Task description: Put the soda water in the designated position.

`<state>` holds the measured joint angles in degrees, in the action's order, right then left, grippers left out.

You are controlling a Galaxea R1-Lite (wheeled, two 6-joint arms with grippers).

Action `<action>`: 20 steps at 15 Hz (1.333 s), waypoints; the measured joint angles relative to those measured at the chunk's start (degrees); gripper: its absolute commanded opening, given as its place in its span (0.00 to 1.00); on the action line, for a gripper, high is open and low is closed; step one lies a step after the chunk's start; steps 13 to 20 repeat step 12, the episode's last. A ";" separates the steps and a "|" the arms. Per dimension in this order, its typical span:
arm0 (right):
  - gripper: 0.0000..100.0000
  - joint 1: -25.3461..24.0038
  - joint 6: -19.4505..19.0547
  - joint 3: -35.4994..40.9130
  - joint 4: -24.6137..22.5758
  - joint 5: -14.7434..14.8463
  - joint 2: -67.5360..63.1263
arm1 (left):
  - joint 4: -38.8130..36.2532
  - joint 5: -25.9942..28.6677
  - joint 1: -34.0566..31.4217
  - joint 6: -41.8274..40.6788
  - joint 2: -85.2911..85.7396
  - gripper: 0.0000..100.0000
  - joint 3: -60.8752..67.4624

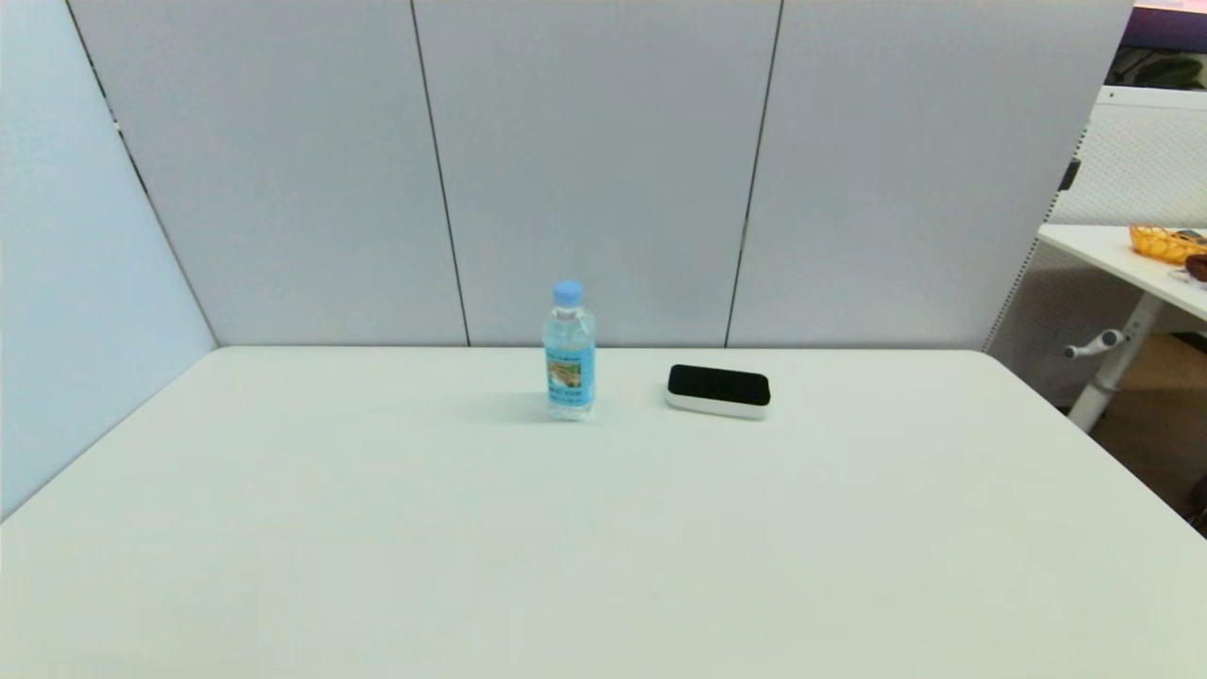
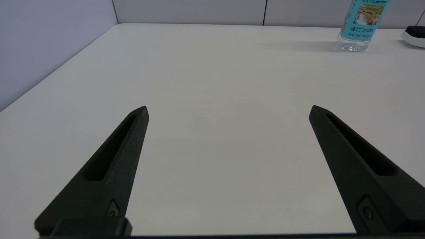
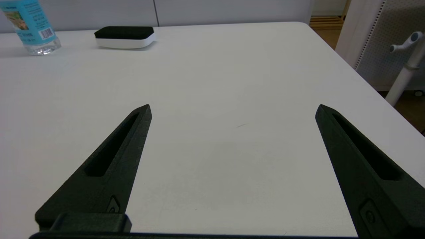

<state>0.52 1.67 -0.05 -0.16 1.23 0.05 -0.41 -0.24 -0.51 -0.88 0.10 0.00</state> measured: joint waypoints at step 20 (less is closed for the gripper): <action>1.00 0.00 0.15 0.00 0.06 0.04 0.00 | 0.00 0.00 0.00 0.00 -0.02 1.00 0.00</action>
